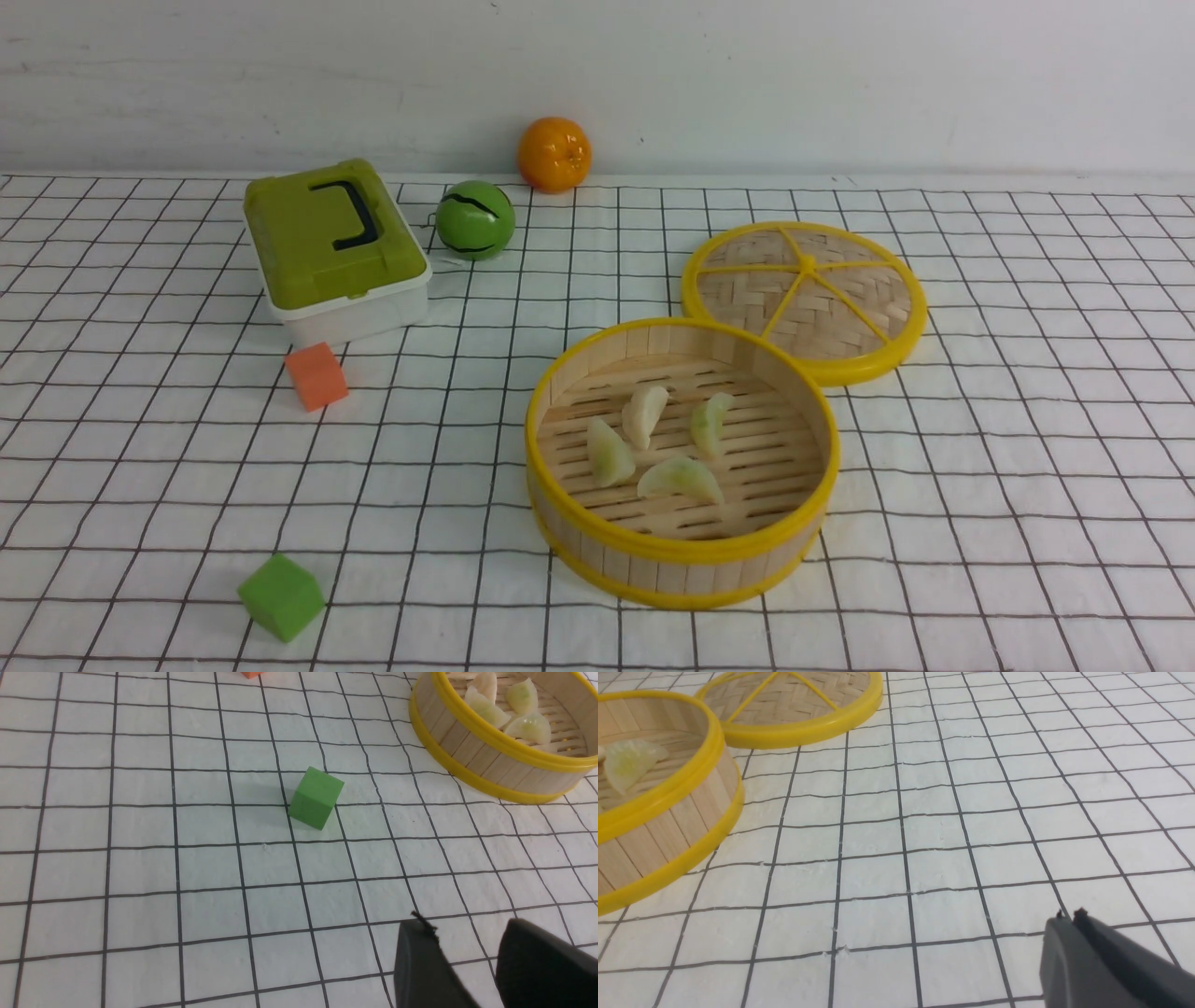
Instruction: Put the dumplings into the steamer on the table with the white tablecloth.
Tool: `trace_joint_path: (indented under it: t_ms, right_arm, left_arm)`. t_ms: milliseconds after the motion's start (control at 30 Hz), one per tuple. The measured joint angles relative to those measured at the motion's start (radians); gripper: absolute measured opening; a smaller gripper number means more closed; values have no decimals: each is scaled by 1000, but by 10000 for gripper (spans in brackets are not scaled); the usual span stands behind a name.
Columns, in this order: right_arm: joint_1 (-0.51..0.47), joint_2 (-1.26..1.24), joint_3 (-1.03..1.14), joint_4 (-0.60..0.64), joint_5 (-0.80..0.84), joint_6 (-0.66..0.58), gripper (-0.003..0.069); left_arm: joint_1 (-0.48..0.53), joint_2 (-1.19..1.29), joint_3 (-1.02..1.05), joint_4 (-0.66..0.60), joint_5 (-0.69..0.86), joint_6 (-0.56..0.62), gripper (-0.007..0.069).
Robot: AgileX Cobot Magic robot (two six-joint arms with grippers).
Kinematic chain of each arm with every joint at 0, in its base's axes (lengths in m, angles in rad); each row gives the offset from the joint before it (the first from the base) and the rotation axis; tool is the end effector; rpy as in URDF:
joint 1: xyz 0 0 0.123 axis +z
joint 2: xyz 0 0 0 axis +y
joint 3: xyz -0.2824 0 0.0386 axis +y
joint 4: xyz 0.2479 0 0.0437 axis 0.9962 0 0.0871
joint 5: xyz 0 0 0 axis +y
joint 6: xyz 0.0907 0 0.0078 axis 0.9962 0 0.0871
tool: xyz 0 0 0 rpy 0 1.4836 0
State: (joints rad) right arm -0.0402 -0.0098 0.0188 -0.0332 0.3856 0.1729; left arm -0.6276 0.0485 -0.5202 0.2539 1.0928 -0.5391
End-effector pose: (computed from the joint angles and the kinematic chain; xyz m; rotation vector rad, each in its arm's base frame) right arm 0.0522 -0.0032 0.1726 0.1796 1.8698 0.0583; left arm 0.0101 0.0178 0.2826 0.0805 2.1006 -0.4030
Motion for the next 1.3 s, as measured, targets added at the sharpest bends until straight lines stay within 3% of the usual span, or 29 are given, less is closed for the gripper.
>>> trace_joint_path:
  t_ms: [367,567,767,900,1133,1300]
  right_arm:
    - [0,0,0,0,0,0,8]
    - [0,0,0,0,0,0,17]
    - [0,0,0,0,0,0,27]
    - [0,0,0,0,0,0,32]
    - [0,0,0,0,0,0,41]
    - [0,0,0,0,1,0,49]
  left_arm:
    - [10,0,12,-5,4,-1,239]
    - [134,-1,12,-105,-69,-1,181]
    - [362,-19,150,-164,-539,3,-12]
    - [499,-29,342,-200,-796,3,-13]
    - [580,-57,538,-236,-919,27,-13]
    - [588,-57,550,-254,-863,201,-13]
